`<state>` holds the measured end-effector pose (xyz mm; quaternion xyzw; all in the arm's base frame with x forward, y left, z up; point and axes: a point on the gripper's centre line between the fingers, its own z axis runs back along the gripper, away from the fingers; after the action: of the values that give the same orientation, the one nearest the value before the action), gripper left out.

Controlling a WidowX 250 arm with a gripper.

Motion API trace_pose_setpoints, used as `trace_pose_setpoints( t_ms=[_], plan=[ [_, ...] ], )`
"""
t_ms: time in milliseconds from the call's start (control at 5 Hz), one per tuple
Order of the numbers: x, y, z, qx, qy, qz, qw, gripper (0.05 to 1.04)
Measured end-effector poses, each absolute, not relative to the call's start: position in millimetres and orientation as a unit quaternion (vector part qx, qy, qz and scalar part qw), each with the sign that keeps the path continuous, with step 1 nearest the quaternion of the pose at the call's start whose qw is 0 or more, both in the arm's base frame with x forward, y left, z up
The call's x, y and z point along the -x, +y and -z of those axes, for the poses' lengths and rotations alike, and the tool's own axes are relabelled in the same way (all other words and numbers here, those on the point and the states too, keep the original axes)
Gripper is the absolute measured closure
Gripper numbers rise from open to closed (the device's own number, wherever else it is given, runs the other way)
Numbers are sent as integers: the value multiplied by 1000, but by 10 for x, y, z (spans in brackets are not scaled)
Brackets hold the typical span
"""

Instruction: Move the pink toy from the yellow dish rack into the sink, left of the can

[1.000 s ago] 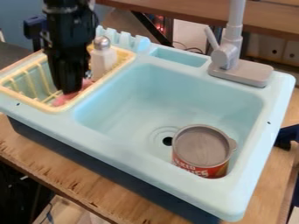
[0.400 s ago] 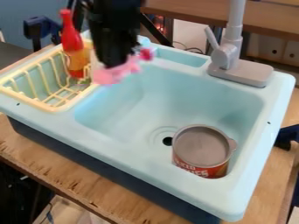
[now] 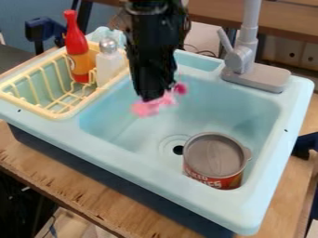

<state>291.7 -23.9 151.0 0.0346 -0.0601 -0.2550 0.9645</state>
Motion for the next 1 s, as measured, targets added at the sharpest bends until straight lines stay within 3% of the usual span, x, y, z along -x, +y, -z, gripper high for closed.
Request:
trace_pose_setpoints(
  t_ms=[600,800,1000],
  plan=[
    [-3199,-423,-995,1,-13,288,958,824],
    [-3245,-458,-1008,6,-17,290,957,742],
    [-3221,-463,-1041,-4,-5,282,959,453]
  ],
)
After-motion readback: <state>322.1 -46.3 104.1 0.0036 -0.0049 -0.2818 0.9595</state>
